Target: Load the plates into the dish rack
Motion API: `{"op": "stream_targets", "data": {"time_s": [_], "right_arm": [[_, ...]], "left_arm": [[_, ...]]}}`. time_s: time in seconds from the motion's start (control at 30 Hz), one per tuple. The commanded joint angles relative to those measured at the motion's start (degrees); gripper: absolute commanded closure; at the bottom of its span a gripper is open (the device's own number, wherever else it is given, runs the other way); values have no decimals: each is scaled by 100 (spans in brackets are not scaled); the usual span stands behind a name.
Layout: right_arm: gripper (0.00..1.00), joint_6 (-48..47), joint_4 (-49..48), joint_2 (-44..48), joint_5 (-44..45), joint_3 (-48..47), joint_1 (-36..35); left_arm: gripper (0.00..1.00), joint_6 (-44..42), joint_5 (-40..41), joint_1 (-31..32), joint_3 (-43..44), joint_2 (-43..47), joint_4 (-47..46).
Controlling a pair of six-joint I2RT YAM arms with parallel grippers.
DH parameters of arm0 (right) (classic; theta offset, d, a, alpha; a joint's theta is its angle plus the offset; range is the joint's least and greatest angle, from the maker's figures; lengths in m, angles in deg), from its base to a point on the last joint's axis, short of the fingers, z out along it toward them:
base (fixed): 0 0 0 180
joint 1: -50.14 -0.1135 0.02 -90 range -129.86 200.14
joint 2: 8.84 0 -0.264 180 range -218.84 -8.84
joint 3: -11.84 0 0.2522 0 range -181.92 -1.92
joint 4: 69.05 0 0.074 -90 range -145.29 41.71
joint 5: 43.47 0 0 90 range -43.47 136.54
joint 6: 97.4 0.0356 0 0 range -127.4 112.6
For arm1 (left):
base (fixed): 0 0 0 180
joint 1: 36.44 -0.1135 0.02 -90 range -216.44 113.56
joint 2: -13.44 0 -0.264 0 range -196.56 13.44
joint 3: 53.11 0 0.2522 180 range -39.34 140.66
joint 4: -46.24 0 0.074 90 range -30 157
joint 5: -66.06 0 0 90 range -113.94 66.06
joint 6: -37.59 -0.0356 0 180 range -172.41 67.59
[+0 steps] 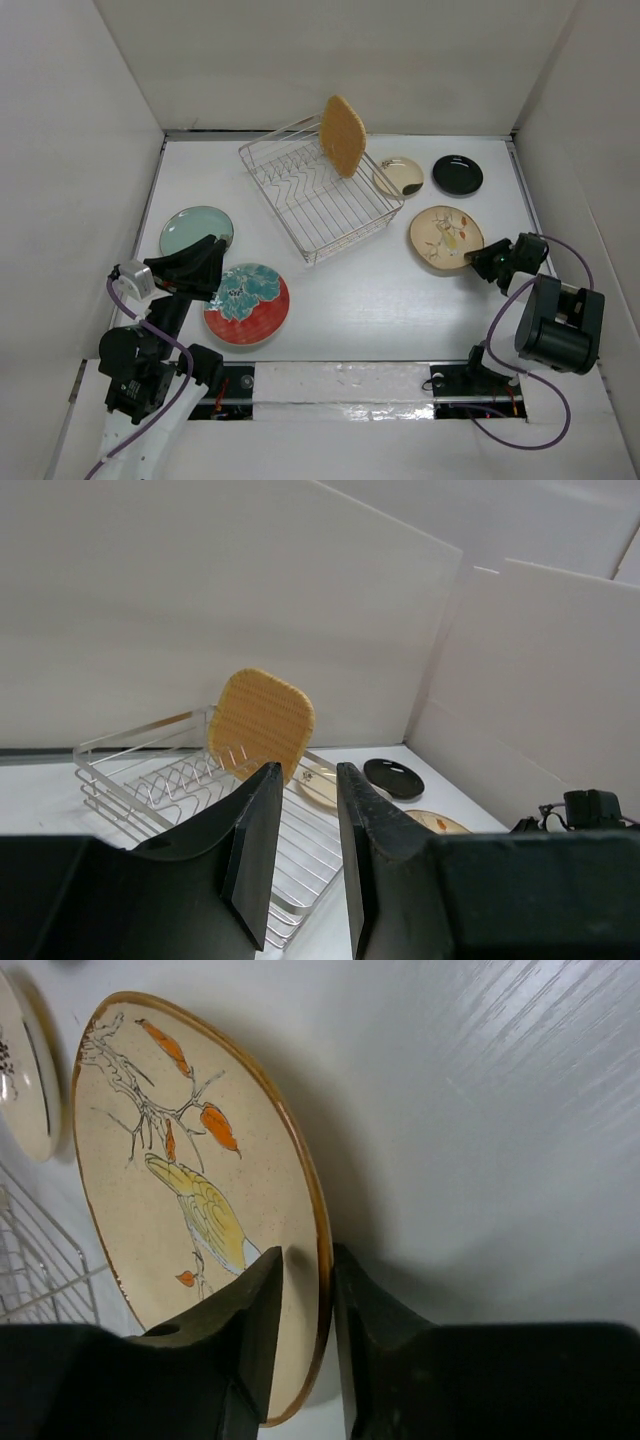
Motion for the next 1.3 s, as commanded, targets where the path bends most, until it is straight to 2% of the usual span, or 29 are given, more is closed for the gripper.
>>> {"op": "stream_targets", "data": {"time_s": [0.0,0.03,0.13,0.27,0.43,0.53,0.6,0.67,0.73,0.77,0.8,0.87,0.93,1.1,1.2,1.23,1.27], "right_arm": [[75,58,-318,-311,-273,-42,3],[88,67,-353,-329,-273,-25,3],[100,181,-415,-93,-168,133,3],[100,260,-3,978,122,274,3],[100,217,1026,3456,877,-119,-295],[100,85,1237,4195,1203,-586,-585],[100,-73,1116,4163,1257,-1174,-1007],[100,-283,1045,3716,1361,-1848,-1402],[100,-529,809,3312,1633,-2316,-2166],[100,-791,790,2831,1809,-2597,-2455],[100,-968,781,2565,1958,-3200,-3033],[100,-1528,824,1725,2555,-3888,-3589],[100,-1900,938,1107,3064,-4978,-4239],[100,-3077,1595,-1158,3795,-7377,-4945],[100,-3798,1738,-2005,4463,-8767,-5288],[100,-3930,1852,-2547,4717,-9109,-5341],[100,-4149,1922,-2805,4833,-9783,-5428]], "left_arm": [[74,-42,58,42,37,73,-205],[74,-50,67,42,37,56,-205],[74,-59,76,42,37,29,-196],[74,-50,50,42,37,-23,-205],[74,-50,14,42,28,-93,-205],[74,-50,6,42,28,-120,-205],[74,-50,6,42,28,-138,-205],[74,-50,-12,42,28,-146,-205],[73,-50,-3,42,28,-146,-205],[73,-59,5,42,28,-155,-196],[73,-59,6,42,28,-164,-196],[73,-59,-12,42,28,-190,-196],[73,-68,5,42,28,-199,-187],[73,-77,-3,42,19,-225,-187],[73,-59,-38,42,19,-269,-179],[73,-59,-47,42,19,-269,-179],[73,-59,-56,42,19,-278,-179]]}}
